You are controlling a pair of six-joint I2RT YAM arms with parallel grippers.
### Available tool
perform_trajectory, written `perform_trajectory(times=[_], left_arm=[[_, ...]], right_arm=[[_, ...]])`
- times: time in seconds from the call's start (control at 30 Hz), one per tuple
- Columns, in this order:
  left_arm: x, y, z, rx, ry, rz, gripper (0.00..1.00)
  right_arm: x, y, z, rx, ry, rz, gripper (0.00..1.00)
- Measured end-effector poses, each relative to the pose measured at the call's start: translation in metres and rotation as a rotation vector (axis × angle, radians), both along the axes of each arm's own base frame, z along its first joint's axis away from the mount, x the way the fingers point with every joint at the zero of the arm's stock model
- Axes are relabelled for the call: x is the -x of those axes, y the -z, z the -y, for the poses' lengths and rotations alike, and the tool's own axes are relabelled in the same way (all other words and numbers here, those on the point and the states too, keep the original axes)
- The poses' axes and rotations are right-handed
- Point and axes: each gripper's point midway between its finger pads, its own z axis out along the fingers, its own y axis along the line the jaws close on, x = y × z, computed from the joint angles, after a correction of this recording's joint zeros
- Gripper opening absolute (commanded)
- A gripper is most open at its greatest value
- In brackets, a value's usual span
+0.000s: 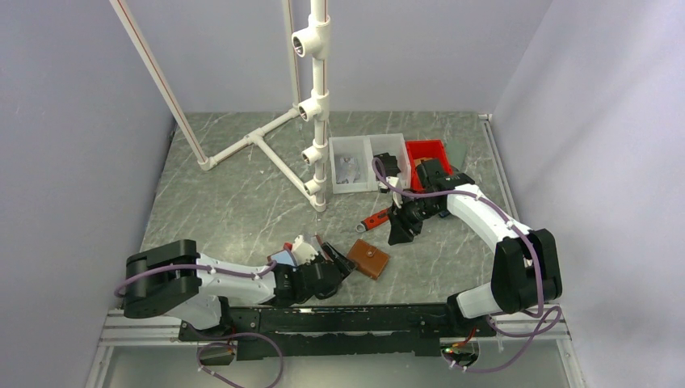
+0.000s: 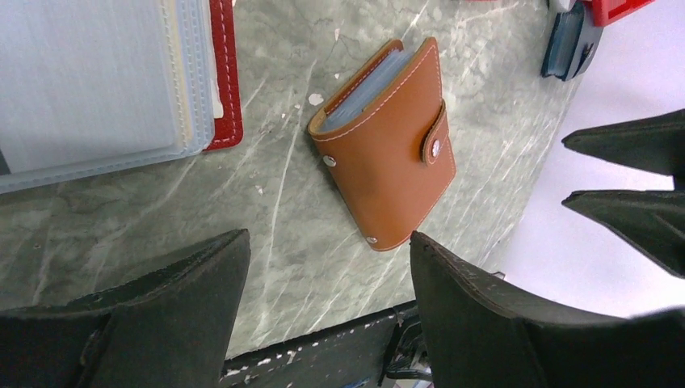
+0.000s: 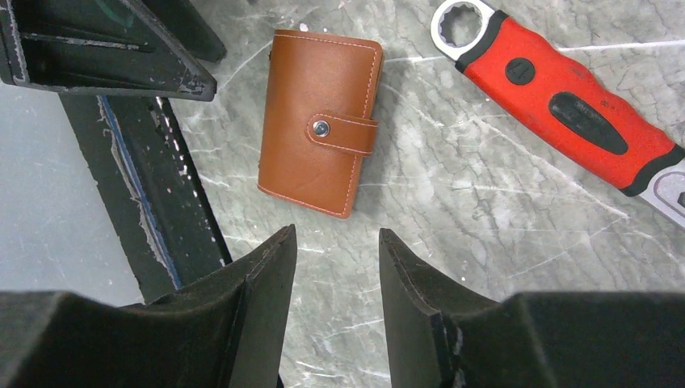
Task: Take the credit cards out of the card holder
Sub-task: Move the card holder to the center of the board.
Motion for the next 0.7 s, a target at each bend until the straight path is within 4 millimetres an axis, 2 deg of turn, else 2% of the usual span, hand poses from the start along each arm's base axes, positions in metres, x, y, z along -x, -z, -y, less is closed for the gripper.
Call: perform_trajectory(times=[0.3, 0.5, 0.63, 0.7], left_arm=[[-0.015, 0.002, 0.008, 0.054, -0.071, -0.006, 0.7], [-0.03, 0.003, 0.02, 0.105, -0.113, -0.031, 0.67], [-0.031, 0.005, 0.03, 0.116, -0.127, -0.064, 0.52], [-0.031, 0.01, 0.029, 0.107, -0.139, -0.081, 0.45]], right_arm=[[0.001, 0.0, 0.0, 0.001, -0.002, -0.002, 0.45], [0.001, 0.0, 0.0, 0.001, -0.002, -0.002, 0.45], [0.001, 0.0, 0.0, 0.001, -0.002, -0.002, 0.45], [0.001, 0.0, 0.0, 0.001, -0.003, -0.001, 0.44]])
